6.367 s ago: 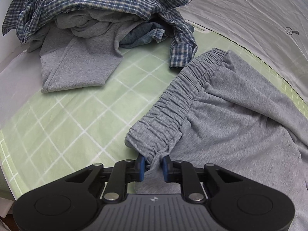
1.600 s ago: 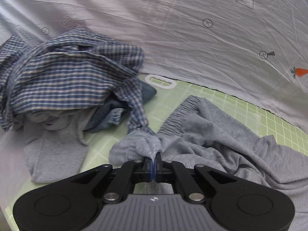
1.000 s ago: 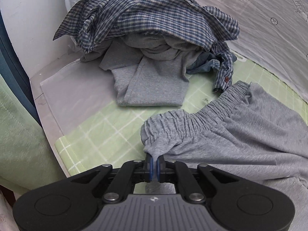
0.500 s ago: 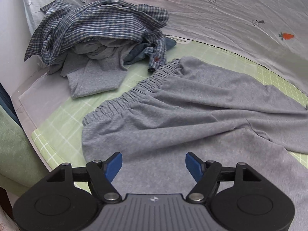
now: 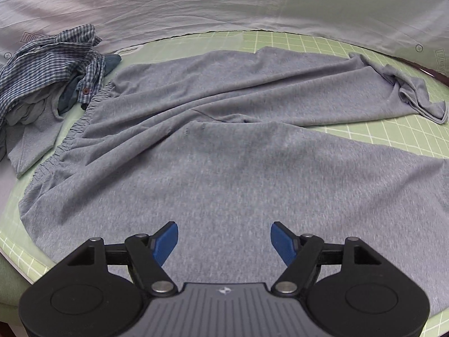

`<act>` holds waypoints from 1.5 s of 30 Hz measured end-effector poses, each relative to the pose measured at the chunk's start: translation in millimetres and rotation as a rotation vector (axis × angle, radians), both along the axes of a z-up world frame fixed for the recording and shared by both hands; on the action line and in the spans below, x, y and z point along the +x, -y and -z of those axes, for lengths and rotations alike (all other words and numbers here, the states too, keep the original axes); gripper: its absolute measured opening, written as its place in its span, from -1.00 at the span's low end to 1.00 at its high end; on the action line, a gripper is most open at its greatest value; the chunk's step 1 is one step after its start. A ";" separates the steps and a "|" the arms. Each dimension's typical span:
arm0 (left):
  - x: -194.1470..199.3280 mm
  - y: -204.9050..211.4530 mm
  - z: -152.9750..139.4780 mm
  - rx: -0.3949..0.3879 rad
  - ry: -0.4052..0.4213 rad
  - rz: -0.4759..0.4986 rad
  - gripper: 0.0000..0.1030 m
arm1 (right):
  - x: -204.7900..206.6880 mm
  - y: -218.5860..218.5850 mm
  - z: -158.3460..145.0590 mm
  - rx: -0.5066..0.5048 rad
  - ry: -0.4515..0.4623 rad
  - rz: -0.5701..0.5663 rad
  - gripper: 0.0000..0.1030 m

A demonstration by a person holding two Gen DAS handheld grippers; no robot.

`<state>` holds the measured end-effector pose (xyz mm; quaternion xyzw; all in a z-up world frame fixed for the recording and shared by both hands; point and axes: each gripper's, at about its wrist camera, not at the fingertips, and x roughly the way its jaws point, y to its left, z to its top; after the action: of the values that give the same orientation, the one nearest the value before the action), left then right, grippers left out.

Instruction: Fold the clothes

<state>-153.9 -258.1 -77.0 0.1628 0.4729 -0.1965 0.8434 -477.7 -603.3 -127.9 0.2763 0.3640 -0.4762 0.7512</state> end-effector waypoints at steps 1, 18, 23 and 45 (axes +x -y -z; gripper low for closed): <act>-2.6 5.2 2.4 0.003 -0.005 0.003 0.43 | -1.5 -0.5 -0.7 -0.006 -0.002 -0.018 -0.98; -24.1 36.6 32.5 0.057 -0.073 -0.019 0.49 | -37.1 17.4 -45.6 -0.139 -0.002 -0.063 -0.13; -24.4 38.8 34.4 0.059 -0.058 -0.024 0.66 | 16.1 36.9 -32.2 -0.078 0.086 -0.227 -0.29; -5.3 27.4 46.3 -0.034 -0.109 -0.193 1.00 | 77.5 110.0 -38.1 -0.081 0.004 -0.423 -0.91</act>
<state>-159.3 -285.5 -123.3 0.0912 0.5282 -0.1309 0.8340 -400.2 -713.4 -89.8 0.1643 0.3932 -0.3215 0.8456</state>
